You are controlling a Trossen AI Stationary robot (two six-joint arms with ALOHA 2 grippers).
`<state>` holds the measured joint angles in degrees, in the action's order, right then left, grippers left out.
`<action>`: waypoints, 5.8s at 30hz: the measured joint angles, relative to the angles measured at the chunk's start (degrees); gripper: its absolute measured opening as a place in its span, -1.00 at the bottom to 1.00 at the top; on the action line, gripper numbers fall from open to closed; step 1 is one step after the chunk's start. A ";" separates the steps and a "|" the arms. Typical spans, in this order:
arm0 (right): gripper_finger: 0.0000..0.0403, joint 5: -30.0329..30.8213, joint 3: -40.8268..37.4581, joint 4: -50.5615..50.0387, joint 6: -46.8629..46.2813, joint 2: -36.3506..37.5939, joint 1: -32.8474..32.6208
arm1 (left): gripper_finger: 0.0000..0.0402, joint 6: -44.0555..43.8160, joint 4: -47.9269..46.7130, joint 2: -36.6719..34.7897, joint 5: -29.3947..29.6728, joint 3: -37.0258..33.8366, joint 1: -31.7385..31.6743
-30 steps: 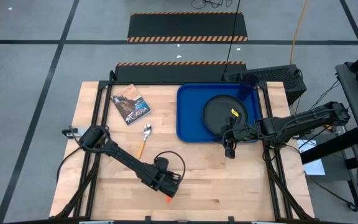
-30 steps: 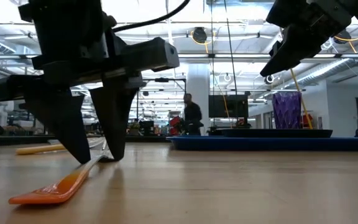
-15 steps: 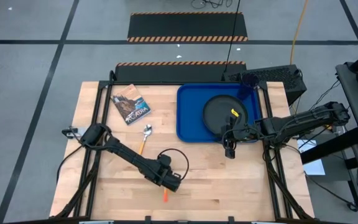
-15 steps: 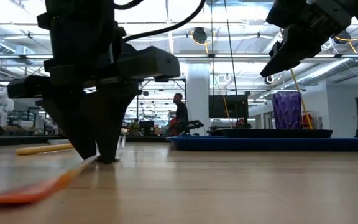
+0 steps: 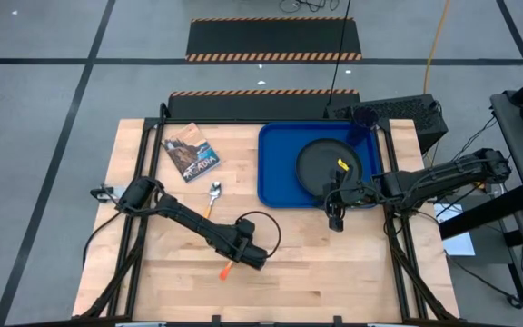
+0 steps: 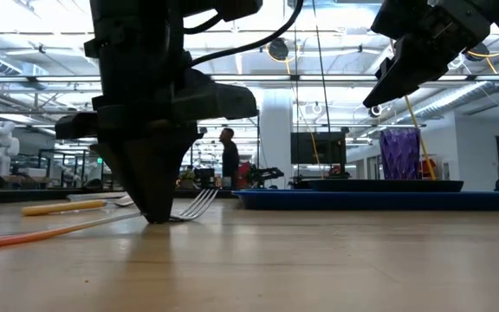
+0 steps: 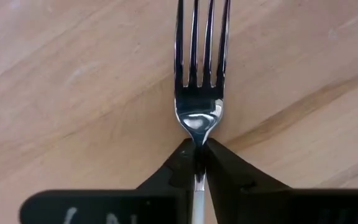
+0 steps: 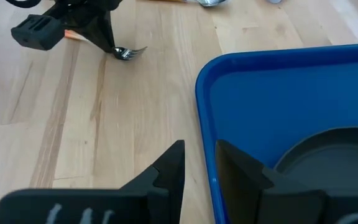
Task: Pick and place plate/cup/fork/spoon on tray
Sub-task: Put the orange fork on the blue tray to the left of the black plate
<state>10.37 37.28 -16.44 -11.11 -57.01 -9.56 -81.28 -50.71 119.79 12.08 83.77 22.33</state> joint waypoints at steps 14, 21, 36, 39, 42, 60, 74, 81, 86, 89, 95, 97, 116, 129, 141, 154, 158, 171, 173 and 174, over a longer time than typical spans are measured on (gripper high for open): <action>-0.58 0.02 0.00 -1.85 -0.15 0.00 0.01 | -0.34 -2.92 -0.84 0.00 -0.86 -0.02 1.23; -0.58 0.02 0.00 -2.02 -0.37 0.00 0.02 | -0.37 -3.02 -0.18 0.00 -0.34 -0.02 1.69; -0.58 -0.08 0.00 -4.22 0.87 2.52 0.02 | -0.89 0.09 0.55 -0.60 -6.41 0.09 0.15; -0.58 0.00 0.00 -7.09 0.90 5.85 0.02 | -0.86 1.30 0.09 -1.63 -8.08 0.48 -0.27; -0.58 0.08 0.00 -9.08 1.57 9.59 0.02 | -0.86 4.41 -0.29 -2.44 -7.38 2.82 -0.82; -0.58 10.42 -0.02 -8.17 17.94 19.46 0.08 | -0.85 18.69 1.22 -5.52 14.12 16.63 -13.15; -0.58 17.86 0.00 3.31 27.43 20.11 0.04 | -0.85 23.79 23.93 0.34 20.37 16.63 -22.59; -0.58 18.23 -0.02 3.29 31.34 22.20 0.06 | -0.85 19.21 25.77 4.71 21.30 16.61 -25.09; -0.58 18.15 0.00 4.66 31.60 24.03 0.07 | -0.85 15.73 28.11 7.63 20.75 16.52 -26.15; -0.58 18.11 0.00 5.40 31.80 24.36 0.08 | -0.85 14.31 26.97 7.93 20.21 16.58 -26.96; -0.58 17.99 0.00 7.15 31.80 24.29 0.08 | -0.85 13.49 25.16 8.31 19.28 16.52 -29.08; -0.58 17.94 0.00 8.02 31.98 24.23 0.08 | -0.85 13.23 25.34 8.46 18.45 16.61 -29.70; -0.58 18.01 0.00 8.27 32.81 24.24 0.08 | -0.85 13.11 26.69 10.81 9.98 16.63 -34.21; -0.58 18.09 0.00 8.02 31.97 24.24 0.08 | -0.84 14.73 27.90 12.07 8.91 16.57 -35.06; -0.58 18.08 0.00 8.06 31.83 24.24 0.08 | -0.57 13.34 26.97 12.13 9.09 16.57 -36.07; -0.58 18.05 0.00 7.35 32.59 24.50 0.06 | -0.44 17.58 25.63 10.94 8.26 16.59 -34.96; -0.58 18.05 0.00 6.72 32.82 24.65 0.06 | -0.53 19.82 20.68 10.73 8.79 16.63 -32.93; -0.58 17.93 0.00 6.73 31.91 24.61 0.06 | -0.83 23.46 17.73 10.73 10.43 16.57 -28.96; -0.58 17.92 0.00 6.75 31.79 24.61 0.06 | -0.85 23.79 17.72 10.81 10.42 16.57 -28.56; -0.58 17.92 0.00 6.73 31.76 24.61 0.06 | -0.86 23.77 17.88 10.98 10.46 16.59 -28.31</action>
<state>28.30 37.28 -9.72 20.64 -32.40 -9.50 -57.51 -32.84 130.76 22.54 100.36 -5.98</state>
